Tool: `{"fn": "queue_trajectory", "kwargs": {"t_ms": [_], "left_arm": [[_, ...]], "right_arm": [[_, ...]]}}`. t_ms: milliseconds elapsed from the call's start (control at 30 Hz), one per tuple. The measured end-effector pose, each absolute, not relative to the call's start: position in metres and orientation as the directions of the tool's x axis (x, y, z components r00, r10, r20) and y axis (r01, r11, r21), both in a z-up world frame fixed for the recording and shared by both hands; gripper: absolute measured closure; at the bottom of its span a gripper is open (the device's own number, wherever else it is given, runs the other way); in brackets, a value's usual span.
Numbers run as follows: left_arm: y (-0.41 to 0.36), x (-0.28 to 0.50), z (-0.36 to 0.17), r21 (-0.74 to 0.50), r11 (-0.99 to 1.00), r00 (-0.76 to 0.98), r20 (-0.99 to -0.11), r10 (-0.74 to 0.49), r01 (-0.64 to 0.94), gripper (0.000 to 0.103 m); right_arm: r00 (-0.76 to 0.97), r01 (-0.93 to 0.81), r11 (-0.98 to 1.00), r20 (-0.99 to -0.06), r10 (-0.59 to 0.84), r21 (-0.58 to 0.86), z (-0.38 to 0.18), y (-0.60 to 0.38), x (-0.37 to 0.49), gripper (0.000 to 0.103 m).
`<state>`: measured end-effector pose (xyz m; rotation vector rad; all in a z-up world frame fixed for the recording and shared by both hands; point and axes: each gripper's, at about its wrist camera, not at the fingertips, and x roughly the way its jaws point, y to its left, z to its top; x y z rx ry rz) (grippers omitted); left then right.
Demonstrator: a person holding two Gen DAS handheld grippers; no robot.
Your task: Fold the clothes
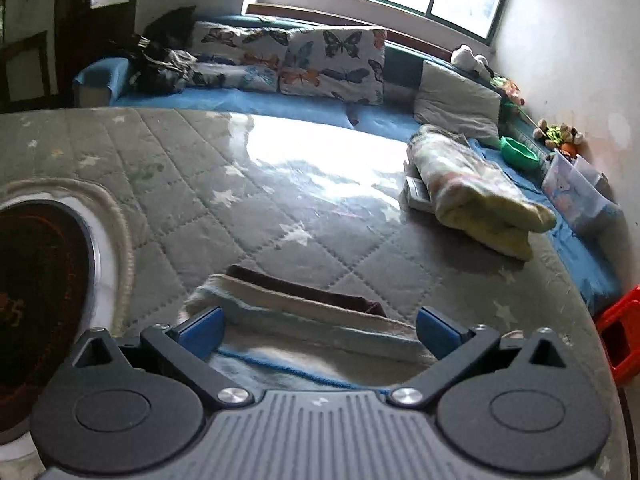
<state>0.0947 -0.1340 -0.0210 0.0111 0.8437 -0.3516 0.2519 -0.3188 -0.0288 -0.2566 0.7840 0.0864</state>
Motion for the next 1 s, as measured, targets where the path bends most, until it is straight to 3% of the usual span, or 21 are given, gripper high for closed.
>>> {"fn": "queue_trajectory", "kwargs": {"t_ms": [433,800,1000], "left_arm": [[-0.110,0.085,-0.018,-0.143,0.959,0.632,-0.726,-0.270,0.247,0.041],[-0.107,0.080,-0.012,-0.135,0.966,0.653,-0.715,-0.250,0.221,0.035],[-0.113,0.075,-0.012,-0.124,0.964,0.652,-0.716,-0.251,0.234,0.021]], "right_arm": [[0.762,-0.303,0.894,-0.648,0.019,-0.330,-0.027,-0.301,0.174,0.000],[0.753,-0.400,0.876,-0.641,0.147,-0.270,-0.024,-0.312,0.102,0.000],[0.770,-0.315,0.936,-0.619,0.156,-0.156,-0.017,-0.349,0.073,0.000]]}}
